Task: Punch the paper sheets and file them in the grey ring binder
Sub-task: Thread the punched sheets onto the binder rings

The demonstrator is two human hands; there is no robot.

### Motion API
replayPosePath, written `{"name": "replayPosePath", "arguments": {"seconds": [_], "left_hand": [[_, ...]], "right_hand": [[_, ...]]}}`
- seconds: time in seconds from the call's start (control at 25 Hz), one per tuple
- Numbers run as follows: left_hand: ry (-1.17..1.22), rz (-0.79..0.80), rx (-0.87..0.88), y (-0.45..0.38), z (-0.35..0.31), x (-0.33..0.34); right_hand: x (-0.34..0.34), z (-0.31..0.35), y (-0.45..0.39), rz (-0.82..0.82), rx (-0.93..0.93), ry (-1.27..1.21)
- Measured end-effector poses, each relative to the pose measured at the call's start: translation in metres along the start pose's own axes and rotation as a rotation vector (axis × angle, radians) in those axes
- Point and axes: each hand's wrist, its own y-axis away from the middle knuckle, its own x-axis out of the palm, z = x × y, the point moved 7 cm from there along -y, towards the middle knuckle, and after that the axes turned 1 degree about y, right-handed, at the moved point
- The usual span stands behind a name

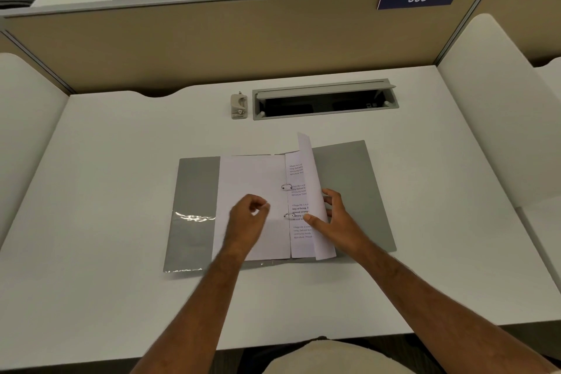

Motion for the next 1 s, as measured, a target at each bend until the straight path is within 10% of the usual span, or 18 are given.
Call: {"name": "replayPosePath", "arguments": {"seconds": [0.24, 1.0], "left_hand": [[0.149, 0.217, -0.126, 0.012, -0.023, 0.059], [0.552, 0.131, -0.387, 0.008, -0.027, 0.070]], "right_hand": [[0.001, 0.004, 0.004, -0.017, -0.031, 0.064], [0.008, -0.001, -0.001, -0.036, -0.061, 0.150]]}}
